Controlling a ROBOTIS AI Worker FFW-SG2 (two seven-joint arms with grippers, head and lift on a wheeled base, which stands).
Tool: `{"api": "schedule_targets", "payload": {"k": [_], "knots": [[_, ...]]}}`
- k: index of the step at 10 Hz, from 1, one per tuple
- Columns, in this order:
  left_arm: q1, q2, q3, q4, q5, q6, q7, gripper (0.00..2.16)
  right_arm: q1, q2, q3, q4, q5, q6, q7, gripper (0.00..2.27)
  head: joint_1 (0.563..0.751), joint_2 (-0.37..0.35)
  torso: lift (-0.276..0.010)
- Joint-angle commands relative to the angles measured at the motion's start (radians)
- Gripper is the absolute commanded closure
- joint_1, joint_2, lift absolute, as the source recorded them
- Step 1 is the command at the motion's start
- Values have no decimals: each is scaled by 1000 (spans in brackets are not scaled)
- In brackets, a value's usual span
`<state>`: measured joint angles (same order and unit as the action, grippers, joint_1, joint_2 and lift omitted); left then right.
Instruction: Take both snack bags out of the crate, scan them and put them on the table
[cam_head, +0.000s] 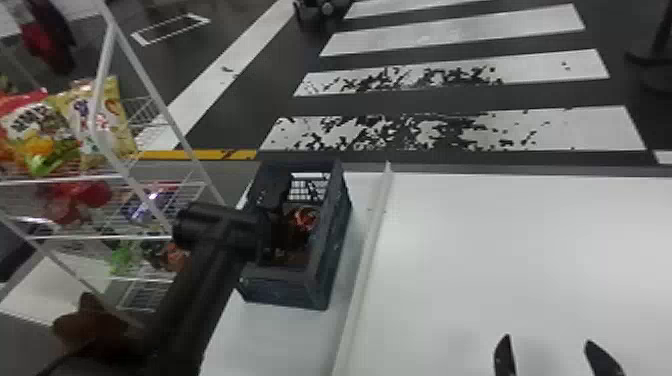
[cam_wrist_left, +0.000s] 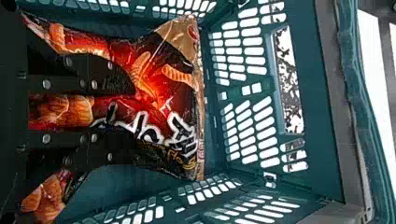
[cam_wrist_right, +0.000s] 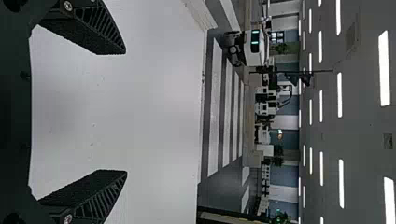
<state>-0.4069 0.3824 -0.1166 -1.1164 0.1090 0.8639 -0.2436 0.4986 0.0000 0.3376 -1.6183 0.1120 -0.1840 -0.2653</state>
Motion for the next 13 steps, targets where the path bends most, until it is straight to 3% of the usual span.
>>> {"api": "schedule_targets", "payload": {"k": [1, 8, 13], "knots": [[16, 3, 28, -46, 4, 28, -8, 2138, 0, 1, 1, 0, 0, 2, 0, 76, 695, 350, -92], [77, 12, 143, -315, -2, 267, -52, 2138, -2, 1, 0, 3, 0, 5, 0, 76, 695, 350, -92], [120, 12, 195, -461, 8, 350, -66, 2138, -3, 1, 0, 6, -2, 5, 0, 80, 695, 350, -92]]}}
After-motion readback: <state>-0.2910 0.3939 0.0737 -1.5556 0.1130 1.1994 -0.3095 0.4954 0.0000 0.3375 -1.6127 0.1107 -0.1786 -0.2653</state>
